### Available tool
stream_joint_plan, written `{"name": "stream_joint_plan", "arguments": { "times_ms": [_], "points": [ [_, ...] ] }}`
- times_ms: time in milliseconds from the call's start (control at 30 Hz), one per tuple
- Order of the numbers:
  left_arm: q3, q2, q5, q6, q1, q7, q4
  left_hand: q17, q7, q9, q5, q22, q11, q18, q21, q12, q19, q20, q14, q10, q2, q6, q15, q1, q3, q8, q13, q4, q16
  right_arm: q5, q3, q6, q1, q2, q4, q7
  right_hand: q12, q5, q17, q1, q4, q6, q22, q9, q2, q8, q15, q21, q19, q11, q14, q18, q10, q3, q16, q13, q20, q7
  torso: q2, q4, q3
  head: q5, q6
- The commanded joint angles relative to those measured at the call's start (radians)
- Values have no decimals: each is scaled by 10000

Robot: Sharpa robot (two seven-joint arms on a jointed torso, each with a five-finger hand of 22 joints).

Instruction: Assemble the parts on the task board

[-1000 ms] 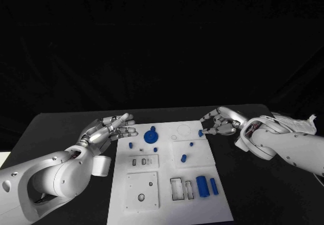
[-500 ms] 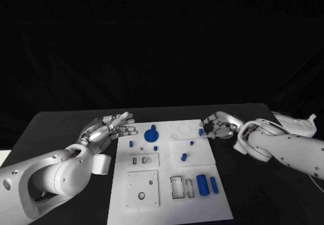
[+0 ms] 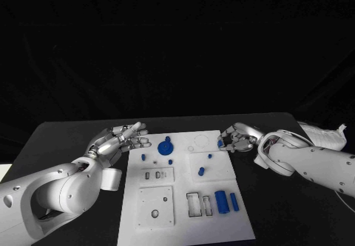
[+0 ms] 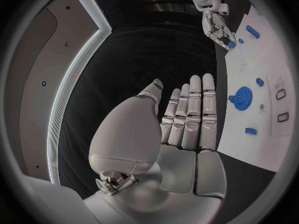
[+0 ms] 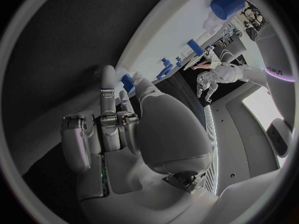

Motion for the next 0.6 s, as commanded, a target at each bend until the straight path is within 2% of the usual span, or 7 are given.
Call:
{"name": "stream_joint_plan", "arguments": {
  "times_ms": [33, 300, 600],
  "points": [
    [5, 25, 15, 190, 3, 50, 20, 15, 44, -11, -45, -7, 45, 95, 53, -49, -35, 34, -73, -28, 28, 11, -27, 92, 14, -69, -11, -57, -45, -266, 4, 181, -9, 37, -13, -221, 45, -50, -13, 28, -10, 127, 2503, 15, 143, 60, -59, 20, 983, -83, 141, -108, 1038, 111, -58, 2629, -25, -16, -4, 10, -5, -21, -17],
    [5, 26, 15, 186, 3, 47, 25, 36, 37, -8, -44, -6, 39, 98, 60, -63, -38, 35, -69, -17, 35, 23, -30, 103, 19, -84, -9, -74, -58, -381, 5, 204, -9, 95, -25, -326, 45, -78, -23, 84, -130, 465, 2616, 56, 331, 123, -108, 62, 1024, -161, 124, -132, 1038, 353, -59, 2629, -69, -112, -5, 7, -5, -24, -32],
    [5, 19, 15, 180, 3, 39, 33, 36, 37, -8, -44, -6, 39, 98, 60, -63, -38, 35, -69, -17, 35, 23, -30, 103, 19, -84, -9, -74, -58, -482, 6, 118, -9, 154, -27, -403, 45, -125, -29, 68, -239, 755, 2632, 91, 405, 165, -148, 68, 1029, -230, 118, -135, 1038, 531, -56, 2629, -106, -201, -6, 5, -9, -64, -47]
  ]
}}
